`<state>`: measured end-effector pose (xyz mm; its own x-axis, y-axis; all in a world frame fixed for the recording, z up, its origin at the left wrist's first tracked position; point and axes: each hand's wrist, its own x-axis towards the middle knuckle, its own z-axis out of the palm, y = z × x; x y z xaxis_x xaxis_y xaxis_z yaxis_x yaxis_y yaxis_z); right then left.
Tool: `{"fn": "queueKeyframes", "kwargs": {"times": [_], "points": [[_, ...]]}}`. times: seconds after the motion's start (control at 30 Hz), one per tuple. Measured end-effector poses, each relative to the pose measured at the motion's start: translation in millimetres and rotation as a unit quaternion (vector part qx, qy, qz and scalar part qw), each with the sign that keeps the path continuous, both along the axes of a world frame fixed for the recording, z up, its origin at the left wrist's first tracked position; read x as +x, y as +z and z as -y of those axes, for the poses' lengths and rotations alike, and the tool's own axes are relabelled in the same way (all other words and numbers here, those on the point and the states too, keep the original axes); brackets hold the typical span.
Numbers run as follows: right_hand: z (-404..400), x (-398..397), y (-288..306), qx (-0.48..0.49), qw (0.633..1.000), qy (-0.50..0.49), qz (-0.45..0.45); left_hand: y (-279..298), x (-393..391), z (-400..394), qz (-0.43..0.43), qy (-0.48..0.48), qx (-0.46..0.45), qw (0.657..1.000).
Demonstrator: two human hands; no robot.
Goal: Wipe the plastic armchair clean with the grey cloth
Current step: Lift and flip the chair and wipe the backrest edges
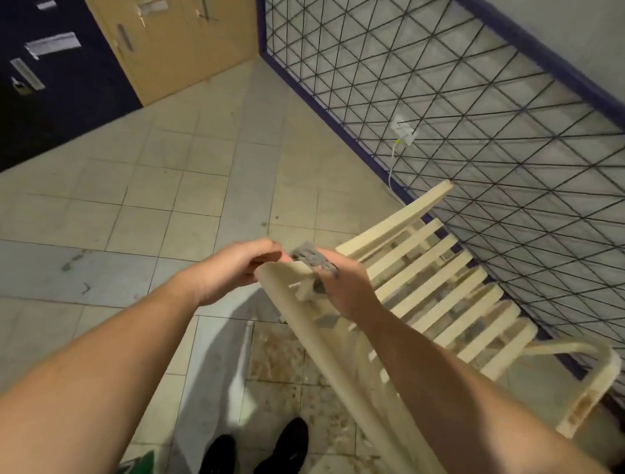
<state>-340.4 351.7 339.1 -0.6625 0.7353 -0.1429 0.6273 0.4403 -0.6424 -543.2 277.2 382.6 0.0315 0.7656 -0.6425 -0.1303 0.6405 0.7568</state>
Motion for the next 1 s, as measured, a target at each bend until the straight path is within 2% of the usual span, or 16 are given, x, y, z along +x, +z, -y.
{"fn": "queueKeyframes", "kwargs": {"times": [0.13,0.23,0.27,0.3,0.37,0.47,0.53,0.67,0.7,0.8,0.87,0.93,1.0], "points": [[-60.8,24.1,-14.2,0.005,0.996,-0.032,0.082,1.5,-2.5,-1.9,-0.034,-0.003,-0.013,0.999],[-102.7,35.5,-20.6,-0.002,0.979,-0.182,0.088,-0.3,-1.2,-0.5,-0.036,-0.006,-0.016,0.999],[-106.8,37.6,-21.8,-0.031,0.971,-0.226,0.076,-1.6,-0.6,0.1,-0.039,-0.005,-0.014,0.999],[-105.8,38.5,-23.6,-0.056,0.968,-0.233,0.075,-2.6,-0.3,0.6,-0.043,-0.005,-0.009,0.999],[-84.9,32.2,-20.7,-0.113,0.973,-0.184,0.077,-2.9,0.3,1.2,-0.05,-0.002,-0.005,0.999],[-36.8,10.1,-4.4,-0.158,0.98,-0.123,0.009,0.2,1.7,2.6,-0.056,0.0,-0.008,0.998],[-12.4,-1.1,12.3,-0.218,0.967,-0.113,-0.073,5.1,4.3,4.4,-0.068,0.005,-0.007,0.998],[1.5,-0.5,46.4,-0.26,0.925,-0.174,-0.218,12.9,5.5,11.4,-0.108,0.032,-0.011,0.994],[7.1,-0.5,54.7,-0.287,0.917,-0.162,-0.226,14.5,4.9,13.7,-0.112,0.039,-0.016,0.993],[42.1,-5.6,84.5,-0.309,0.929,-0.072,-0.188,19.4,5.8,19.7,-0.093,0.062,-0.027,0.993],[57.4,-2.3,102.0,-0.299,0.927,-0.041,-0.223,22.6,6.8,24.0,-0.086,0.059,-0.022,0.994],[56.9,5.3,113.0,-0.303,0.913,-0.037,-0.271,24.6,6.2,27.4,-0.094,0.047,-0.008,0.994],[44.8,9.0,111.0,-0.298,0.901,-0.108,-0.297,25.5,5.9,28.2,-0.083,0.072,-0.032,0.993]]}}
